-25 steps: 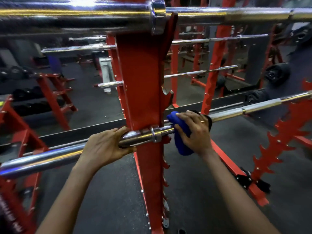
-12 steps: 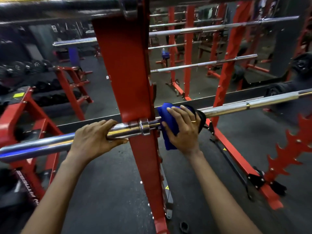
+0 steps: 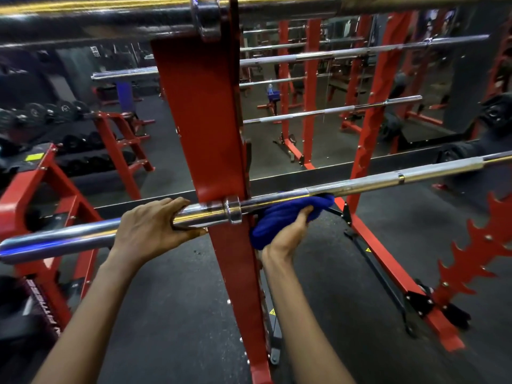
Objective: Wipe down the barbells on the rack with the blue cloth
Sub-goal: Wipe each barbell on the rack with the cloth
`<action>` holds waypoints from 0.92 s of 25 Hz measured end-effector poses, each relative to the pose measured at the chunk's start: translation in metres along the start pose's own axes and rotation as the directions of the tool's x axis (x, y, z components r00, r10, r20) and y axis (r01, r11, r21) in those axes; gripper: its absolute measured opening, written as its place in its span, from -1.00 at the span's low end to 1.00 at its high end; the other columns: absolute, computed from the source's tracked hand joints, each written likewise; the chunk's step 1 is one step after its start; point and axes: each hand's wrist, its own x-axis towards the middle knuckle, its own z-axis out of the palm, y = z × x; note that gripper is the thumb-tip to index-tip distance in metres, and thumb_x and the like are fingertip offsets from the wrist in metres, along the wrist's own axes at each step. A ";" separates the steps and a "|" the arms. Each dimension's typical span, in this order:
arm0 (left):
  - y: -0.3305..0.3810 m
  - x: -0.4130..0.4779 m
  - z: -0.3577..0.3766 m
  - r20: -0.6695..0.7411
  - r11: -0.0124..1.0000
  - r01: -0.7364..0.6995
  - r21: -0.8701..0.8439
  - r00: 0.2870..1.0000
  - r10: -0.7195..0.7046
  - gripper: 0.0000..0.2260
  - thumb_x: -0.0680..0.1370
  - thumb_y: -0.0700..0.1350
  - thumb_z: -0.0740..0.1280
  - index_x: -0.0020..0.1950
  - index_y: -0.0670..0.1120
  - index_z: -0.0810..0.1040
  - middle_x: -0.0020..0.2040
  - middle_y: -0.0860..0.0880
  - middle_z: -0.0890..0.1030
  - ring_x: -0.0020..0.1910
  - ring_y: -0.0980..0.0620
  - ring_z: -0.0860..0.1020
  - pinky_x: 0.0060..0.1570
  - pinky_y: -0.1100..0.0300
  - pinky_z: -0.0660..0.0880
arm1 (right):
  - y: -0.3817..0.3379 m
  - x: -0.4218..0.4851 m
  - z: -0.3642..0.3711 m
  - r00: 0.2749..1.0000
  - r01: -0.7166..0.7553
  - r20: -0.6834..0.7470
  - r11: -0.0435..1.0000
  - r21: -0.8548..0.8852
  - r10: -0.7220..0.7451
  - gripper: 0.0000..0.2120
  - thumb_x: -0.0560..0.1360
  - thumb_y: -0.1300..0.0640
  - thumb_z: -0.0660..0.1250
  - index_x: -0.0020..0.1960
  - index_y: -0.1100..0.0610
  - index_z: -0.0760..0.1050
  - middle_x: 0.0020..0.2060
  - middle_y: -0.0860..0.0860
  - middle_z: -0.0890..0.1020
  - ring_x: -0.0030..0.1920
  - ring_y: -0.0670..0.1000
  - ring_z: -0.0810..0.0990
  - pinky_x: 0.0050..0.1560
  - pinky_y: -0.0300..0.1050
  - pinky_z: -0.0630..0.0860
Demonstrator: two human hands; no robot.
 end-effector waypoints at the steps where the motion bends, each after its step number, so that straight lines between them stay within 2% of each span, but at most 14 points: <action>1: 0.000 -0.001 0.000 0.003 1.000 0.002 -0.003 1.000 -0.002 -0.32 0.35 0.60 0.15 0.16 0.15 0.59 -0.15 0.13 0.64 -0.23 0.00 0.64 -0.36 0.11 0.50 | -0.003 0.004 -0.006 0.991 -0.107 0.078 0.994 0.013 0.106 -0.46 0.72 -0.16 0.01 0.37 0.22 0.51 0.19 0.20 0.67 0.20 0.16 0.66 0.25 0.01 0.57; 3: 0.000 -0.001 -0.001 -0.002 1.000 -0.001 -0.007 1.000 0.001 -0.32 0.35 0.60 0.14 0.16 0.15 0.60 -0.16 0.13 0.65 -0.24 0.00 0.64 -0.37 0.12 0.49 | -0.009 0.027 -0.010 0.914 -0.322 0.289 0.943 0.090 0.284 -0.48 0.67 -0.09 0.04 0.16 0.28 0.61 -0.01 0.22 0.70 -0.01 0.17 0.71 0.11 -0.05 0.63; 5: 0.002 -0.001 -0.004 -0.011 1.000 -0.018 -0.009 1.000 0.018 -0.33 0.35 0.59 0.15 0.16 0.13 0.61 -0.16 0.12 0.65 -0.25 -0.01 0.64 -0.39 0.15 0.43 | -0.015 0.051 -0.007 0.827 -0.470 0.399 0.877 0.102 0.396 -0.64 0.56 -0.03 0.22 0.08 0.23 0.61 -0.08 0.17 0.70 -0.06 0.14 0.70 0.12 -0.04 0.64; 7: 0.004 0.000 -0.006 -0.015 1.000 -0.029 -0.009 0.999 0.029 -0.34 0.36 0.57 0.17 0.17 0.12 0.61 -0.16 0.11 0.65 -0.26 -0.02 0.64 -0.39 0.18 0.35 | -0.017 0.064 -0.008 0.816 -0.468 0.377 0.884 -0.014 0.438 -0.61 0.54 -0.12 0.28 0.06 0.17 0.67 -0.05 0.13 0.72 -0.02 0.11 0.71 0.16 -0.02 0.63; 9: 0.004 -0.001 -0.005 -0.014 0.999 -0.032 0.001 0.999 0.032 -0.36 0.36 0.56 0.19 0.16 0.12 0.61 -0.16 0.11 0.64 -0.26 -0.02 0.63 -0.40 0.18 0.33 | -0.018 0.070 -0.015 0.798 -0.490 0.347 0.866 -0.101 0.492 -0.50 0.61 -0.22 0.17 0.02 0.13 0.73 -0.03 0.10 0.74 0.00 0.08 0.71 0.16 -0.02 0.62; 13: 0.000 -0.001 -0.002 0.005 0.999 -0.033 -0.007 0.999 0.033 -0.41 0.36 0.56 0.20 0.08 0.13 0.59 -0.22 0.13 0.60 -0.31 0.02 0.59 -0.42 0.19 0.33 | -0.028 0.044 -0.020 0.813 -0.509 0.232 0.845 -0.163 0.534 -0.49 0.67 -0.24 0.11 0.11 0.14 0.62 -0.04 0.09 0.70 0.00 0.10 0.66 0.19 0.02 0.57; 14: 0.000 0.000 -0.002 0.011 1.000 -0.029 -0.007 1.000 0.029 -0.42 0.36 0.57 0.20 0.04 0.13 0.58 -0.24 0.14 0.59 -0.32 0.03 0.58 -0.43 0.19 0.32 | -0.031 0.033 -0.022 0.821 -0.495 0.220 0.849 -0.185 0.527 -0.49 0.68 -0.22 0.07 0.09 0.15 0.60 -0.08 0.10 0.70 -0.04 0.11 0.65 0.17 0.03 0.56; 16: 0.000 0.001 -0.003 0.013 1.000 -0.024 0.001 1.000 0.024 -0.43 0.35 0.57 0.20 0.01 0.13 0.56 -0.26 0.14 0.56 -0.34 0.04 0.56 -0.43 0.19 0.31 | -0.049 0.004 -0.022 0.831 -0.447 0.231 0.855 -0.265 0.506 -0.51 0.71 -0.19 0.05 0.01 0.15 0.58 -0.21 0.09 0.68 -0.20 0.07 0.66 -0.08 -0.03 0.62; 17: 0.000 0.000 -0.002 0.005 1.000 -0.025 0.000 1.000 0.025 -0.43 0.35 0.56 0.21 0.01 0.13 0.56 -0.26 0.14 0.56 -0.33 0.04 0.56 -0.43 0.19 0.29 | -0.060 -0.009 -0.022 0.840 -0.386 0.242 0.848 -0.362 0.486 -0.55 0.71 -0.17 0.09 0.02 0.14 0.57 -0.24 0.06 0.68 -0.26 0.03 0.66 -0.21 -0.07 0.61; 18: -0.001 -0.001 -0.001 -0.007 1.000 -0.030 -0.001 1.000 0.030 -0.43 0.36 0.55 0.22 0.02 0.12 0.57 -0.25 0.14 0.58 -0.32 0.03 0.58 -0.42 0.19 0.28 | -0.073 -0.020 -0.022 0.862 -0.260 0.269 0.830 -0.493 0.430 -0.62 0.71 -0.14 0.14 0.10 0.13 0.56 -0.22 0.03 0.68 -0.26 -0.01 0.67 -0.25 -0.11 0.60; 19: 0.000 -0.002 0.001 -0.021 0.999 -0.034 0.001 0.999 0.034 -0.43 0.37 0.54 0.23 0.04 0.10 0.59 -0.23 0.13 0.59 -0.31 0.01 0.59 -0.40 0.19 0.28 | -0.088 -0.030 -0.021 0.889 -0.059 0.310 0.755 -0.653 0.337 -0.66 0.69 -0.14 0.19 0.22 0.08 0.54 -0.13 -0.02 0.69 -0.19 -0.05 0.68 -0.18 -0.12 0.60; 20: 0.001 -0.002 0.002 -0.033 0.999 -0.043 0.006 0.999 0.043 -0.40 0.38 0.52 0.22 0.07 0.07 0.60 -0.21 0.10 0.61 -0.29 -0.02 0.61 -0.37 0.18 0.29 | -0.098 -0.032 -0.020 0.905 0.196 0.380 0.604 -0.773 0.193 -0.65 0.67 -0.16 0.22 0.32 0.03 0.48 -0.01 -0.07 0.67 -0.06 -0.09 0.67 -0.06 -0.14 0.57; 21: 0.001 -0.004 0.005 -0.039 0.999 -0.052 0.015 0.998 0.053 -0.37 0.40 0.51 0.20 0.11 0.03 0.61 -0.18 0.06 0.62 -0.27 -0.05 0.61 -0.34 0.16 0.32 | -0.104 -0.026 -0.020 0.880 0.430 0.474 0.392 -0.814 0.019 -0.61 0.65 -0.17 0.24 0.38 0.01 0.43 0.12 -0.08 0.61 0.07 -0.11 0.61 0.05 -0.15 0.52; 23: 0.002 -0.008 0.009 -0.027 0.999 -0.034 0.021 0.999 0.035 -0.29 0.42 0.51 0.15 0.24 -0.03 0.57 -0.05 -0.02 0.62 -0.15 -0.08 0.59 -0.19 0.08 0.42 | -0.103 -0.004 -0.012 0.757 0.637 0.620 0.021 -0.771 -0.205 -0.54 0.64 -0.14 0.27 0.44 0.07 0.39 0.29 -0.01 0.47 0.26 -0.01 0.49 0.19 -0.08 0.47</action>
